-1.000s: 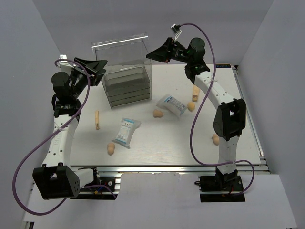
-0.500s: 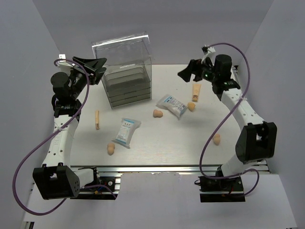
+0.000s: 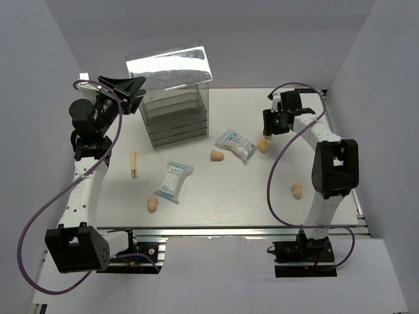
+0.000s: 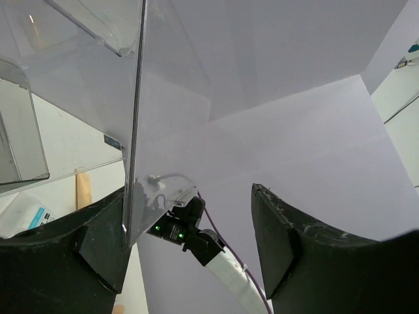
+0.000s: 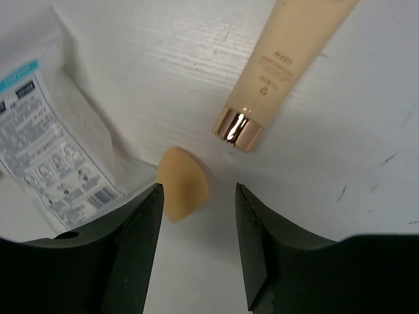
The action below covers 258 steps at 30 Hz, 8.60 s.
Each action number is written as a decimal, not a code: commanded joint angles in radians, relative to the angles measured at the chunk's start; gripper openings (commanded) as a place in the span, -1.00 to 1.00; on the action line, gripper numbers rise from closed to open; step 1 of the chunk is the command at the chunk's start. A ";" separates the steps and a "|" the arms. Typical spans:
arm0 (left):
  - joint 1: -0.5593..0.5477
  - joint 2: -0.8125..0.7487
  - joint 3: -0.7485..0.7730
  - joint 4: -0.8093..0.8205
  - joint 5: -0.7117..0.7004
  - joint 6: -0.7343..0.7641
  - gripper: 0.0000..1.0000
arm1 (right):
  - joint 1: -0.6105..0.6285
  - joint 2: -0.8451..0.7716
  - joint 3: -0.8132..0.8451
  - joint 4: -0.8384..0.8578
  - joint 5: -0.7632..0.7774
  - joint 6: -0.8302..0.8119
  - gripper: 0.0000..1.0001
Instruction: Organize the makeup
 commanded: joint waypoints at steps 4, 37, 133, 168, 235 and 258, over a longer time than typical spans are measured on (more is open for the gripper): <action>0.002 -0.041 -0.003 0.054 0.029 -0.015 0.54 | -0.003 0.005 -0.006 -0.094 -0.126 -0.283 0.10; 0.002 -0.025 0.014 0.075 0.040 -0.035 0.54 | 0.141 -0.393 -0.399 0.329 -0.517 -0.676 -1.00; 0.005 0.003 0.069 0.136 0.055 -0.123 0.56 | 0.655 0.262 0.198 1.195 0.255 -1.144 -1.00; 0.005 0.006 0.040 0.164 0.060 -0.132 0.55 | 0.746 0.045 0.051 -0.082 -0.480 -1.522 0.56; 0.005 0.032 0.042 0.169 0.072 -0.141 0.55 | 0.683 -0.056 -0.159 1.130 0.062 -0.916 0.51; 0.005 -0.238 -0.239 -0.416 0.005 0.178 0.63 | 0.441 -0.664 -0.612 0.706 -0.462 -0.601 -0.63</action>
